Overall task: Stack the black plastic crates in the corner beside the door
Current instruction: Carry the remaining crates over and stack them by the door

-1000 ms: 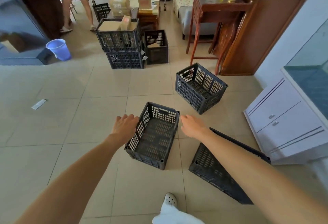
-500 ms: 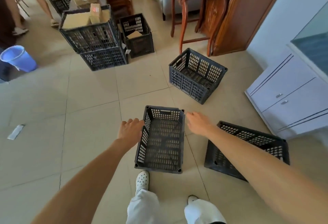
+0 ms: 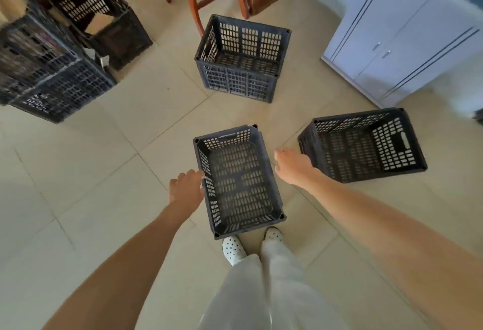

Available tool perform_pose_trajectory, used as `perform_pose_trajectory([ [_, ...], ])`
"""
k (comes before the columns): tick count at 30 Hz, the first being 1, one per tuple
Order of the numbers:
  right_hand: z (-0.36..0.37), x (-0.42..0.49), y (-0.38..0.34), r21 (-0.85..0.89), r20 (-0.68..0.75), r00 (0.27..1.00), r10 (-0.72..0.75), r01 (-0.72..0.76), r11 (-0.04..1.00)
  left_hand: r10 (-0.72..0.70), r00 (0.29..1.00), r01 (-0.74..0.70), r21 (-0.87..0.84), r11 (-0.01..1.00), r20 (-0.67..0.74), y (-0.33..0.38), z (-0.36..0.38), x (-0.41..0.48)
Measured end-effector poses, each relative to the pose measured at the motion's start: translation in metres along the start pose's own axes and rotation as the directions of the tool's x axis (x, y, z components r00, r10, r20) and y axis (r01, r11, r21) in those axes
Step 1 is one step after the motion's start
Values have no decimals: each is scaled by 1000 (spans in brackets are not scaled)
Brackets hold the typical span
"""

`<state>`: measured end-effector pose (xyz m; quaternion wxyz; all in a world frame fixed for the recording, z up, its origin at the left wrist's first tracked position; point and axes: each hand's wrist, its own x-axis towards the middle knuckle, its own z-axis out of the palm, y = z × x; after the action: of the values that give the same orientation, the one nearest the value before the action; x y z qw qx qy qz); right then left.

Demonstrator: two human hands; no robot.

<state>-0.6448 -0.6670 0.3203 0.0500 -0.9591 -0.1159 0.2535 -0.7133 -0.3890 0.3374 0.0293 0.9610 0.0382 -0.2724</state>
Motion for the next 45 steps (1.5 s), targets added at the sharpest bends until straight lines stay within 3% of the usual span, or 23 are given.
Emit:
perform_pose_trajectory([
  [6,57,29,33,39,33,994,107,-108,993,-36,999,36,-208,978,6,18,48,48],
  [16,193,98,50,101,83,972,218,-226,969,-90,994,104,-311,945,59,-1,175,141],
  [21,277,135,58,33,116,958,261,-267,963,-111,987,139,-272,952,113,-24,264,181],
  [27,341,180,69,101,108,941,321,-332,938,-117,993,112,-324,939,2,-41,319,225],
  [30,354,194,70,153,63,946,318,-325,933,-183,980,138,-409,902,-73,-44,332,236],
  [34,355,200,72,197,50,945,323,-326,925,-258,965,204,-507,837,-37,-47,336,244],
  [45,276,159,71,178,45,924,381,-383,907,-123,991,85,-470,878,-52,-42,235,232],
])
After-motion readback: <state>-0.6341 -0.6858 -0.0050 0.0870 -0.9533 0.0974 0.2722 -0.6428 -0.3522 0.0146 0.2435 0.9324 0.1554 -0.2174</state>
